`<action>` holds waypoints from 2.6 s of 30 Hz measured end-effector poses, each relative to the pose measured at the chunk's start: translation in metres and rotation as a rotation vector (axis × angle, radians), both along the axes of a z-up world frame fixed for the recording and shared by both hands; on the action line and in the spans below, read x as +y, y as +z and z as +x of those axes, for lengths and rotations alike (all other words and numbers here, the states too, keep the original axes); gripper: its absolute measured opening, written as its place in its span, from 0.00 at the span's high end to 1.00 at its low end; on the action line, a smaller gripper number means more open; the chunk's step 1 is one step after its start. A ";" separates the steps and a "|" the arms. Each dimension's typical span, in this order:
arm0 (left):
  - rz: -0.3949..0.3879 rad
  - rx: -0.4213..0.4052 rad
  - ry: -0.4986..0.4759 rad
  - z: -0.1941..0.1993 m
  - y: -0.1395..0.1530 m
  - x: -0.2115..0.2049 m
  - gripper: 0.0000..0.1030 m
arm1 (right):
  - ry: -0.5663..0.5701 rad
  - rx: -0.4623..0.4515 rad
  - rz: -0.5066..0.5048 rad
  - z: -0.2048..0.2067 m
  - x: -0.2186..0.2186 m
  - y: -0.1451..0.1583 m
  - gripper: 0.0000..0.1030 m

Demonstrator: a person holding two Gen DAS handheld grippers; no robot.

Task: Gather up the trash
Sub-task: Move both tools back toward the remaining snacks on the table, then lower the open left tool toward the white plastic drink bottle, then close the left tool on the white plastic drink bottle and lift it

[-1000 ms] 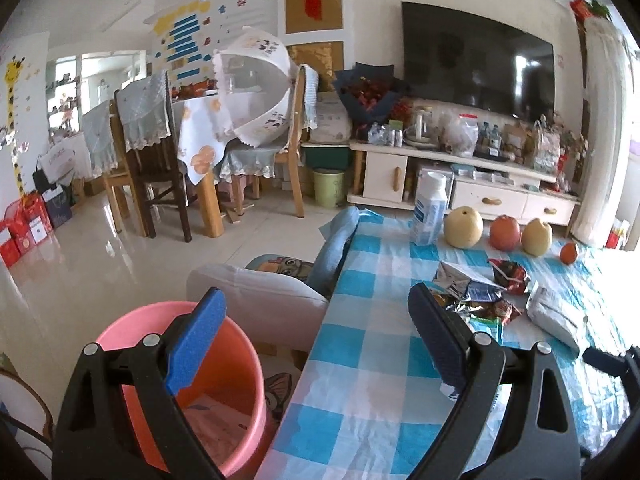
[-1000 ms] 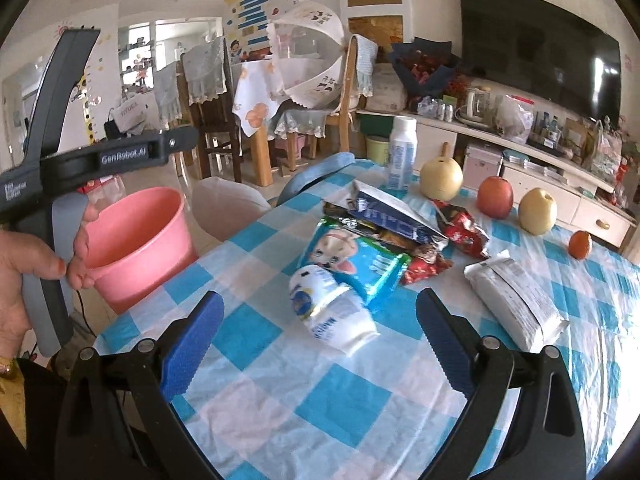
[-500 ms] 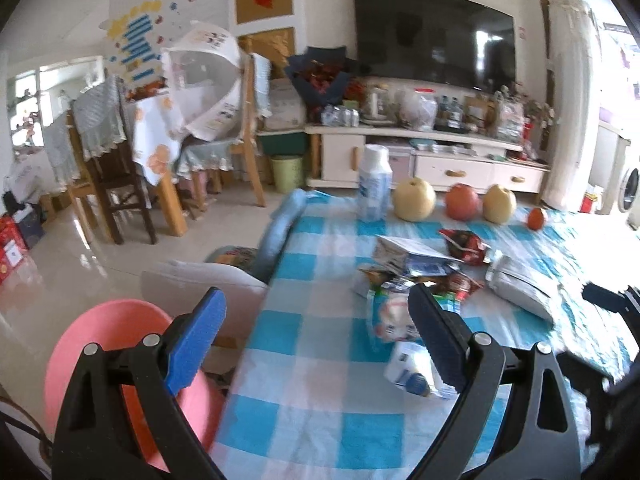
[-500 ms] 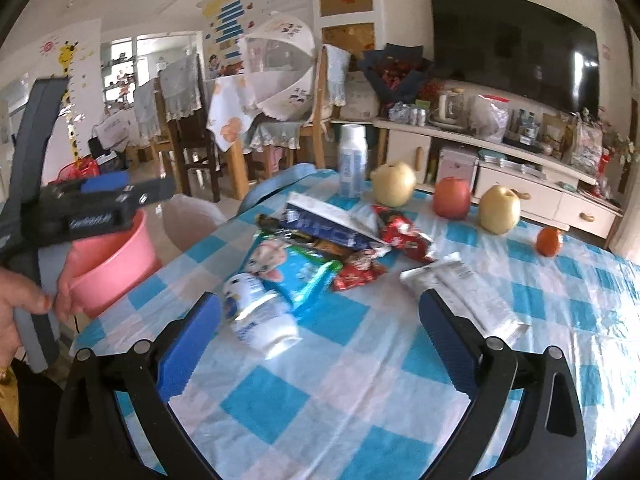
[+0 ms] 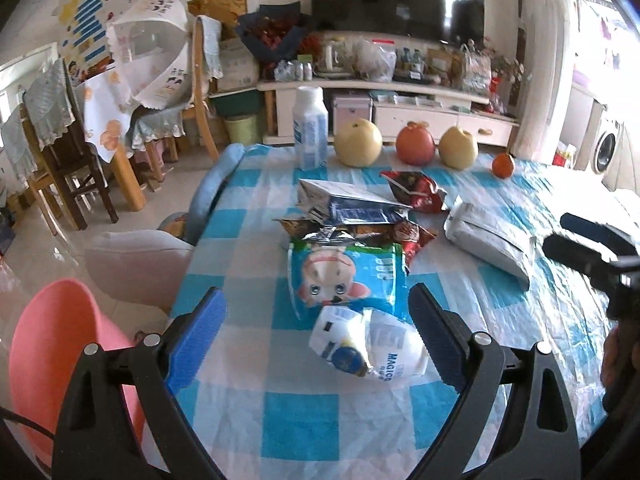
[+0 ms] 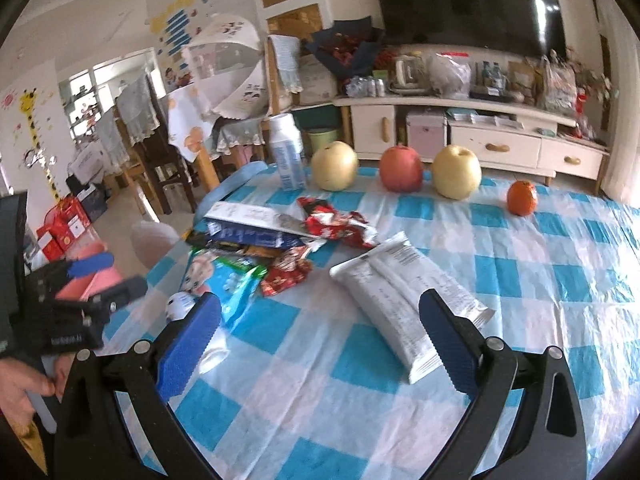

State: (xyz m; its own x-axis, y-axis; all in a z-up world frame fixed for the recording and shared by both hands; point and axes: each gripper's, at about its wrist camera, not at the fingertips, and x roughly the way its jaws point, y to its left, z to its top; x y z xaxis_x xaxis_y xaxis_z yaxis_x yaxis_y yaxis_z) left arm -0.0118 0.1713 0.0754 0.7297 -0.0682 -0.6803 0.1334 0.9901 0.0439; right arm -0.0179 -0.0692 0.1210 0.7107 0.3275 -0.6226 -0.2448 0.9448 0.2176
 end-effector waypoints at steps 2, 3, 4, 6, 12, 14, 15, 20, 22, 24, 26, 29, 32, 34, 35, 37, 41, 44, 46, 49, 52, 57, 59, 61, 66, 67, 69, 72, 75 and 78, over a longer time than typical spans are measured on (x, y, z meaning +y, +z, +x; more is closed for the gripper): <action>0.000 0.016 -0.013 0.005 -0.003 -0.005 0.10 | -0.011 0.030 0.009 0.008 -0.006 -0.002 0.05; -0.004 0.034 -0.018 0.009 -0.006 -0.007 0.10 | -0.019 0.040 0.009 0.012 -0.008 -0.004 0.05; -0.008 0.046 -0.019 0.011 -0.008 -0.009 0.10 | -0.029 0.048 0.007 0.015 -0.011 -0.006 0.05; -0.004 0.069 -0.019 0.018 -0.013 -0.013 0.10 | -0.043 0.067 -0.001 0.023 -0.017 -0.009 0.05; 0.010 0.118 -0.029 0.036 -0.026 -0.023 0.10 | -0.100 0.126 -0.030 0.046 -0.037 -0.025 0.05; 0.013 0.138 -0.028 0.042 -0.030 -0.026 0.10 | -0.118 0.160 -0.017 0.052 -0.046 -0.032 0.05; 0.018 0.149 -0.028 0.045 -0.033 -0.027 0.10 | -0.125 0.175 -0.015 0.055 -0.050 -0.036 0.05; 0.039 0.191 -0.001 0.059 -0.043 -0.025 0.10 | -0.142 0.219 -0.016 0.061 -0.059 -0.044 0.05; 0.007 0.216 0.005 0.065 -0.046 -0.022 0.10 | -0.139 0.224 -0.019 0.061 -0.060 -0.045 0.05; -0.024 0.240 0.004 0.071 -0.051 -0.020 0.10 | -0.134 0.229 -0.020 0.062 -0.058 -0.045 0.05; -0.033 0.259 -0.001 0.076 -0.055 -0.023 0.10 | -0.124 0.233 -0.021 0.062 -0.057 -0.046 0.05; -0.072 0.295 -0.022 0.081 -0.062 -0.028 0.10 | -0.109 0.229 -0.029 0.062 -0.053 -0.045 0.05; -0.101 0.315 -0.071 0.080 -0.065 -0.041 0.10 | -0.095 0.223 -0.038 0.061 -0.050 -0.044 0.05; -0.102 0.318 -0.123 0.077 -0.066 -0.051 0.10 | -0.089 0.216 -0.045 0.059 -0.048 -0.043 0.05; -0.121 0.323 -0.154 0.075 -0.065 -0.055 0.10 | -0.085 0.212 -0.049 0.059 -0.047 -0.042 0.05; -0.197 0.343 -0.218 0.072 -0.061 -0.058 0.10 | -0.076 0.208 -0.051 0.057 -0.045 -0.041 0.05; -0.271 0.354 -0.364 0.062 -0.052 -0.066 0.10 | -0.060 0.206 -0.054 0.055 -0.042 -0.040 0.05; -0.221 0.351 -0.429 0.053 -0.051 -0.079 0.10 | -0.046 0.204 -0.054 0.054 -0.040 -0.040 0.05; -0.191 0.349 -0.425 0.052 -0.053 -0.083 0.10 | -0.033 0.198 -0.053 0.052 -0.038 -0.038 0.05; -0.174 0.336 -0.379 0.051 -0.050 -0.080 0.10 | 0.007 0.177 -0.047 0.049 -0.032 -0.036 0.05; -0.157 0.334 -0.242 0.048 -0.047 -0.061 0.10 | 0.052 0.162 -0.043 0.047 -0.022 -0.034 0.05; -0.097 0.329 -0.106 0.027 -0.053 -0.050 0.10 | 0.130 0.146 -0.048 0.048 0.001 -0.033 0.05; -0.139 0.340 -0.084 0.026 -0.053 -0.051 0.10 | 0.151 0.137 -0.064 0.047 0.010 -0.034 0.05; -0.158 0.345 -0.060 0.024 -0.057 -0.054 0.10 | 0.162 0.133 -0.079 0.049 0.018 -0.035 0.05; -0.165 0.354 -0.010 0.023 -0.070 -0.063 0.11 | 0.160 0.147 -0.064 0.056 0.026 -0.040 0.05; -0.157 0.342 -0.006 0.022 -0.069 -0.064 0.14 | 0.159 0.150 -0.059 0.059 0.028 -0.041 0.05; -0.124 0.324 0.003 0.023 -0.070 -0.068 0.20 | 0.156 0.159 -0.047 0.063 0.029 -0.044 0.05; -0.071 0.295 0.016 0.024 -0.070 -0.067 0.35 | 0.154 0.175 -0.034 0.069 0.034 -0.048 0.05; -0.069 0.289 0.003 0.024 -0.069 -0.063 0.36 | 0.176 0.175 -0.033 0.072 0.042 -0.051 0.05; -0.060 0.288 0.001 0.023 -0.068 -0.055 0.37 | 0.203 0.171 -0.056 0.072 0.052 -0.054 0.05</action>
